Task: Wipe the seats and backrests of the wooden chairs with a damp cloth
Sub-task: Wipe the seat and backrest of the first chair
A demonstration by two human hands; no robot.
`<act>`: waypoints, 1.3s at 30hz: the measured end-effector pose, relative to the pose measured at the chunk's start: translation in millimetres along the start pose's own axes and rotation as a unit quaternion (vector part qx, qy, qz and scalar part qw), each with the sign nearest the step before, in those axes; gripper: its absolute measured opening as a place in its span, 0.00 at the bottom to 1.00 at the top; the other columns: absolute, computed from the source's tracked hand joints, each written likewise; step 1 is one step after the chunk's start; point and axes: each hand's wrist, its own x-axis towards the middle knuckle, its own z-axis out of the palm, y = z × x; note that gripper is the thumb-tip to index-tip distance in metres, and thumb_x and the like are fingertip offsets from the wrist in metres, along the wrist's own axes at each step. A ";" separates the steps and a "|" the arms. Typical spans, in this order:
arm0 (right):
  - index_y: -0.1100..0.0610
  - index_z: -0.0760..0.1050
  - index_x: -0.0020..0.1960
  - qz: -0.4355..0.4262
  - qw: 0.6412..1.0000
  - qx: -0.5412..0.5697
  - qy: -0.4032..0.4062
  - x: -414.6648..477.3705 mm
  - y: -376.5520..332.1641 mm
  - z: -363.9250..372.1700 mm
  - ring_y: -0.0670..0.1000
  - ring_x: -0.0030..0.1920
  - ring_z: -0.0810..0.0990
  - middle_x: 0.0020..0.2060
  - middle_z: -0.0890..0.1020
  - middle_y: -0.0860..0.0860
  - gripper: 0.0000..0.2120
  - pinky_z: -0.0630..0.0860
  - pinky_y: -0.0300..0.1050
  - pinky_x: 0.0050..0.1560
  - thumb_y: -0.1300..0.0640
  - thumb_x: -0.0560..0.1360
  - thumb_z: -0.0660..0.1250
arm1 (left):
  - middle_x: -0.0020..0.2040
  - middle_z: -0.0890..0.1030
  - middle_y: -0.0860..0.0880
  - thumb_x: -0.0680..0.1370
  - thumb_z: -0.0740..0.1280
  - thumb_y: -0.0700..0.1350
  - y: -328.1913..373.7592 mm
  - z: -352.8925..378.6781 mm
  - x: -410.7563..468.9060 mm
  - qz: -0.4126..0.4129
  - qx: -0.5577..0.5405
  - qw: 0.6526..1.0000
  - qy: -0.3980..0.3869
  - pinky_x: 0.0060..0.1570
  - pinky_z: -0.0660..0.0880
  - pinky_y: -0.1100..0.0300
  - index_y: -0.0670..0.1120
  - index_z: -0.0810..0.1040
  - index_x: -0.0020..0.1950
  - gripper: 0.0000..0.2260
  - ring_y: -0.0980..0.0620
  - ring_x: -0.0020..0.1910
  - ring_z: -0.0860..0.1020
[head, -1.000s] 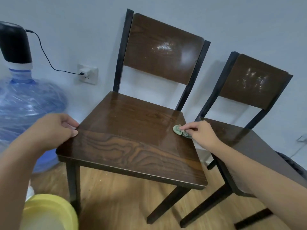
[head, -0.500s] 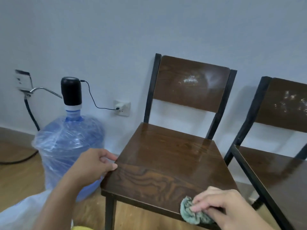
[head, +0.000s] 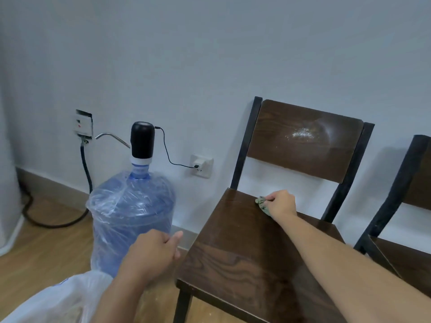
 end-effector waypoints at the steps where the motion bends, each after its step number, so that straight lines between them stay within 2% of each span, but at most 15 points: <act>1: 0.62 0.84 0.57 -0.012 1.000 0.005 -0.004 3.7 -10.8 10.7 0.50 0.44 0.76 0.53 0.85 0.57 0.09 0.75 0.42 0.46 0.64 0.78 0.70 | 0.30 0.85 0.53 0.82 0.64 0.60 0.0 2.5 0.2 0.002 -0.022 1.000 -0.003 0.50 0.82 0.50 0.46 0.85 0.35 0.24 0.53 0.34 0.83; 4: 0.61 0.85 0.57 -0.061 0.997 0.009 -0.036 15.6 -42.2 43.2 0.51 0.45 0.78 0.53 0.85 0.57 0.09 0.74 0.42 0.47 0.63 0.77 0.71 | 0.36 0.86 0.49 0.83 0.63 0.55 -1.6 7.2 1.3 0.010 -0.076 0.997 -0.028 0.42 0.81 0.57 0.48 0.86 0.42 0.18 0.53 0.36 0.84; 8: 0.60 0.85 0.57 -0.107 0.992 0.034 -0.054 29.2 -62.3 74.3 0.54 0.54 0.82 0.55 0.85 0.57 0.10 0.80 0.47 0.60 0.64 0.78 0.69 | 0.39 0.86 0.49 0.83 0.64 0.53 -9.5 9.5 8.4 0.018 -0.092 0.995 -0.026 0.40 0.80 0.61 0.50 0.85 0.46 0.13 0.52 0.39 0.86; 10: 0.59 0.85 0.58 -0.130 0.989 0.032 -0.067 32.1 -63.9 77.6 0.54 0.56 0.81 0.56 0.85 0.57 0.11 0.79 0.46 0.60 0.65 0.79 0.68 | 0.39 0.86 0.49 0.83 0.64 0.53 -12.5 9.4 11.8 0.019 -0.096 0.995 -0.020 0.37 0.77 0.64 0.51 0.85 0.47 0.12 0.54 0.38 0.85; 13: 0.56 0.86 0.57 -0.185 0.976 0.025 -0.109 22.3 -58.2 65.0 0.51 0.56 0.81 0.57 0.85 0.53 0.12 0.75 0.36 0.54 0.64 0.79 0.67 | 0.37 0.86 0.49 0.83 0.64 0.53 -15.8 8.7 18.7 0.019 -0.098 0.995 -0.013 0.33 0.74 0.66 0.51 0.85 0.45 0.13 0.56 0.32 0.83; 17: 0.47 0.86 0.56 -0.245 0.950 0.007 -0.191 -21.2 -42.7 29.3 0.44 0.58 0.81 0.57 0.86 0.45 0.11 0.75 0.41 0.63 0.59 0.79 0.70 | 0.36 0.86 0.50 0.83 0.65 0.51 -17.4 6.4 25.2 0.015 -0.102 0.995 -0.009 0.30 0.73 0.66 0.51 0.85 0.45 0.12 0.57 0.29 0.81; 21: 0.44 0.86 0.53 -0.253 0.939 0.019 -0.233 -71.2 -22.9 -11.5 0.37 0.57 0.81 0.54 0.86 0.39 0.11 0.73 0.38 0.64 0.59 0.78 0.71 | 0.38 0.86 0.49 0.83 0.66 0.48 -12.7 4.6 23.6 0.018 -0.104 0.994 -0.010 0.24 0.70 0.72 0.48 0.85 0.47 0.10 0.56 0.31 0.80; 24: 0.46 0.87 0.51 -0.245 0.936 0.045 -0.248 -108.6 -4.9 -33.0 0.35 0.56 0.81 0.51 0.86 0.37 0.12 0.74 0.35 0.63 0.61 0.77 0.71 | 0.35 0.86 0.49 0.81 0.70 0.48 -2.3 4.3 19.3 0.039 -0.088 0.995 0.005 0.31 0.74 0.67 0.48 0.85 0.42 0.10 0.56 0.31 0.81; 26: 0.46 0.87 0.51 -0.239 0.934 0.062 -0.257 -130.7 4.4 -44.8 0.36 0.55 0.82 0.51 0.87 0.38 0.12 0.76 0.36 0.62 0.62 0.77 0.71 | 0.28 0.81 0.51 0.79 0.71 0.54 8.7 2.8 18.4 0.065 -0.043 0.997 0.018 0.36 0.74 0.61 0.46 0.83 0.35 0.16 0.56 0.30 0.78; 28: 0.47 0.87 0.51 -0.240 0.932 0.067 -0.264 -151.3 10.4 -55.5 0.37 0.55 0.82 0.51 0.86 0.39 0.12 0.77 0.36 0.61 0.63 0.77 0.71 | 0.22 0.74 0.52 0.79 0.68 0.59 24.9 -0.3 19.1 0.069 -0.002 0.997 0.018 0.35 0.71 0.58 0.46 0.79 0.30 0.23 0.54 0.27 0.74; 30: 0.46 0.87 0.51 -0.237 0.929 0.069 -0.276 -170.4 14.5 -63.4 0.38 0.55 0.82 0.50 0.86 0.39 0.12 0.77 0.38 0.61 0.62 0.77 0.71 | 0.20 0.72 0.53 0.80 0.66 0.60 46.1 -4.2 26.4 0.060 0.012 0.998 0.014 0.35 0.71 0.56 0.47 0.82 0.32 0.23 0.52 0.28 0.75; 33: 0.42 0.86 0.52 -0.248 0.916 0.058 -0.312 -193.3 8.9 -80.2 0.39 0.57 0.81 0.51 0.85 0.38 0.10 0.74 0.42 0.65 0.56 0.77 0.73 | 0.27 0.77 0.54 0.81 0.64 0.59 83.8 -5.2 46.9 0.069 0.031 0.997 -0.008 0.40 0.74 0.56 0.47 0.85 0.41 0.20 0.52 0.35 0.80; 35: 0.45 0.86 0.53 -0.243 0.907 0.078 -0.334 -194.3 1.5 -99.8 0.41 0.56 0.82 0.51 0.86 0.43 0.07 0.73 0.40 0.66 0.54 0.78 0.72 | 0.35 0.83 0.51 0.80 0.64 0.59 115.6 -4.0 63.8 0.098 0.047 0.994 -0.030 0.44 0.77 0.54 0.46 0.83 0.42 0.19 0.49 0.40 0.82; 37: 0.43 0.86 0.53 -0.206 0.921 0.095 -0.316 -179.5 -4.1 -120.9 0.40 0.57 0.81 0.51 0.85 0.42 0.08 0.71 0.37 0.67 0.54 0.78 0.71 | 0.42 0.84 0.52 0.80 0.64 0.59 148.6 -5.6 79.8 0.128 0.082 0.987 -0.053 0.49 0.78 0.54 0.50 0.81 0.44 0.14 0.50 0.44 0.82; 39: 0.38 0.85 0.51 -0.168 0.952 0.072 -0.245 -146.0 -3.4 -139.1 0.37 0.57 0.79 0.51 0.83 0.38 0.14 0.71 0.34 0.65 0.57 0.79 0.70 | 0.49 0.83 0.52 0.80 0.64 0.58 177.0 -6.0 96.6 0.150 0.087 0.982 -0.073 0.56 0.79 0.52 0.52 0.81 0.52 0.11 0.52 0.49 0.81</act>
